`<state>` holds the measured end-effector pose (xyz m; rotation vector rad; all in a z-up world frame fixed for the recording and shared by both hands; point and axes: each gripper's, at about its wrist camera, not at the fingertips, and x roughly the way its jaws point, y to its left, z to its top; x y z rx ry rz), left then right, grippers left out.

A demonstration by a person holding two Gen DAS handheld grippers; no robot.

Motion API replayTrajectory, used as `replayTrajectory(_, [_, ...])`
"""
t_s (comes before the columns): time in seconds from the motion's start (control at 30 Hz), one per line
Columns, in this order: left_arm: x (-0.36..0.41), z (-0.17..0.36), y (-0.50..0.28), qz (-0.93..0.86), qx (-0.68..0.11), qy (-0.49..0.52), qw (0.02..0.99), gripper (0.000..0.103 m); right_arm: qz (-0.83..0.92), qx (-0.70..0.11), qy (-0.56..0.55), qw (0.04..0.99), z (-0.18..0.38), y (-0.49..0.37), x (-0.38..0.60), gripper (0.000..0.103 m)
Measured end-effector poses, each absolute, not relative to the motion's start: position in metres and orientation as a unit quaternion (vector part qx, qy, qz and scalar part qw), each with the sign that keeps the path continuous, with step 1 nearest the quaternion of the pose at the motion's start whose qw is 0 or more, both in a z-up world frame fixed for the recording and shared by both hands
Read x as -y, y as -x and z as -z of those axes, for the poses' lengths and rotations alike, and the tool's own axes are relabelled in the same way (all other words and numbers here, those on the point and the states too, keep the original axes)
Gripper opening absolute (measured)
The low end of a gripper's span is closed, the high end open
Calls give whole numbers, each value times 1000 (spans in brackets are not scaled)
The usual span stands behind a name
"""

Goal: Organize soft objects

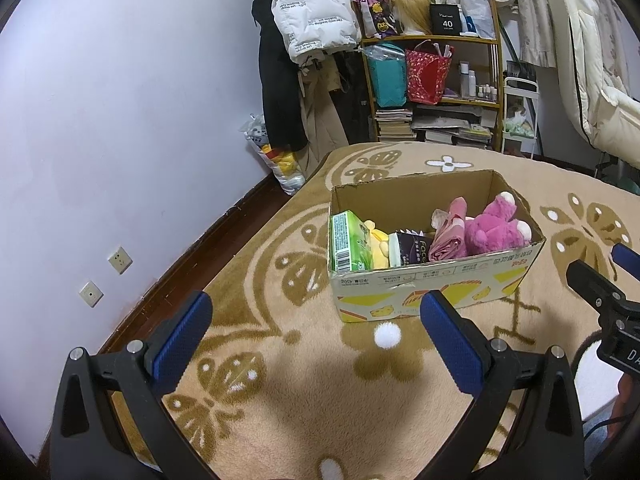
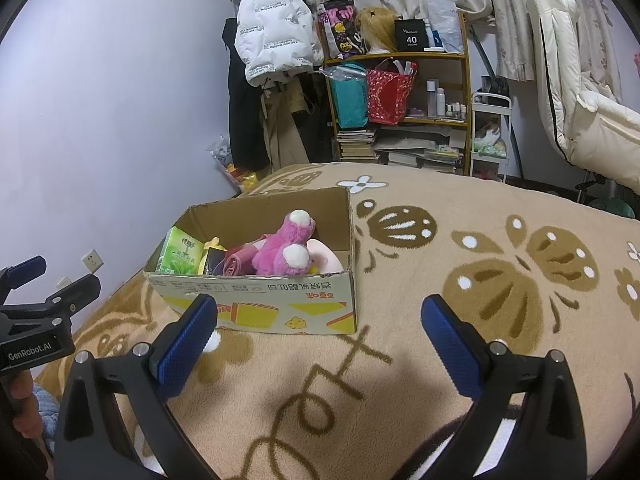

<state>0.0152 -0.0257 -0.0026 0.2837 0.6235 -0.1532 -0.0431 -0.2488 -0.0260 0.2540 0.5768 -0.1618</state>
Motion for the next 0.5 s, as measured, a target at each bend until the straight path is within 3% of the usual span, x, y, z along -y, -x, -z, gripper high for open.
replayTrajectory(0.5, [23, 4, -15, 74, -305, -138, 939, 103, 79, -284, -125, 947, 27, 43, 250, 103])
